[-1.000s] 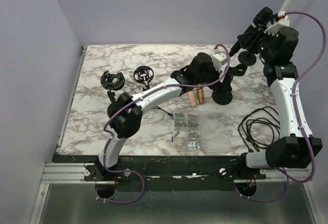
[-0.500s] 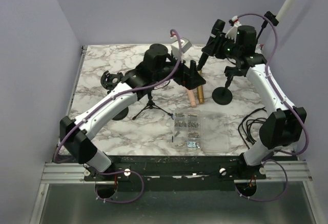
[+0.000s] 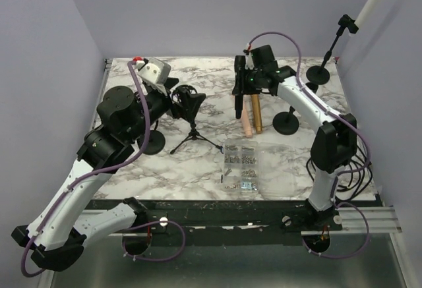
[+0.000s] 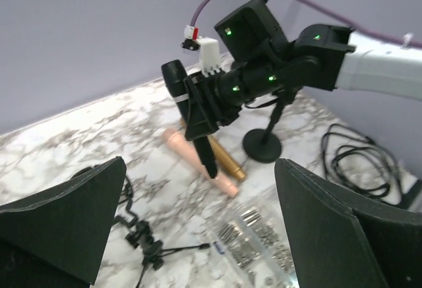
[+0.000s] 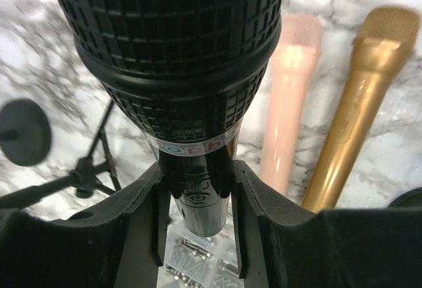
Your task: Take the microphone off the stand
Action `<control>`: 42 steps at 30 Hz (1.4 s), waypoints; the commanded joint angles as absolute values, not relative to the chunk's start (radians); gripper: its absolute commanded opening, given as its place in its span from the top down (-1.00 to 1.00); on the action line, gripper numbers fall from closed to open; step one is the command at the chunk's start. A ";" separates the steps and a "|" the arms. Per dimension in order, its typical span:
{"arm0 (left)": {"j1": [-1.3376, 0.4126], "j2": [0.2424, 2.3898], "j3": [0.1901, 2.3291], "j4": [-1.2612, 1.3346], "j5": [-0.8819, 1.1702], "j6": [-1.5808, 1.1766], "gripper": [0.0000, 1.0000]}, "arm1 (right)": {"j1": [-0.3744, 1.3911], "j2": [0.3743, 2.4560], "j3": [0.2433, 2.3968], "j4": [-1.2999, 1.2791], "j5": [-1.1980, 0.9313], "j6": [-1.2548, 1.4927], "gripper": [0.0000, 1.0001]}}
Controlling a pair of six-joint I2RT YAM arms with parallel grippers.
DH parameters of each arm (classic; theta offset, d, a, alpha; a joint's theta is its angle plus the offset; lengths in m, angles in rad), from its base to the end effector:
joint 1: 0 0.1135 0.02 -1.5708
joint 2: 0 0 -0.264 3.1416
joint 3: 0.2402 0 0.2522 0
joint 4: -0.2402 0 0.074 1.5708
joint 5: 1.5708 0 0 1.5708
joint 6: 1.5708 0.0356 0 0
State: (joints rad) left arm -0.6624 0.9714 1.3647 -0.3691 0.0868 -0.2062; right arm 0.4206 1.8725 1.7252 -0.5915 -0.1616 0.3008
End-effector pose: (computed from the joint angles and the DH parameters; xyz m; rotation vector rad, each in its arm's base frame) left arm 0.1430 -0.1155 0.4834 0.4296 1.5370 -0.7501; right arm 0.3904 0.1809 0.3155 -0.2256 2.3514 0.5469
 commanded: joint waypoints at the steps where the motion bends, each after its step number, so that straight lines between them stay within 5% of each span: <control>1: -0.665 0.961 1.231 -0.348 -0.087 -0.106 -0.97 | 0.473 1.936 1.799 -0.707 -0.022 0.248 0.99; 14: -0.728 0.926 1.149 -0.267 -0.219 -0.033 -0.97 | 0.523 2.184 1.983 -0.837 0.101 0.215 0.92; 24: -0.745 0.928 1.140 -0.258 -0.228 -0.027 -0.97 | 0.547 2.174 1.867 -0.770 0.030 0.251 0.88; 42: -0.781 0.942 1.140 -0.266 -0.252 -0.005 -0.97 | 0.546 2.217 1.822 -0.717 0.092 0.349 0.50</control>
State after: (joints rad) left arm -0.7712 0.9363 1.1439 -0.2779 -0.2253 -0.0189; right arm 0.5419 2.1883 1.8149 -0.7372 0.0536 0.3248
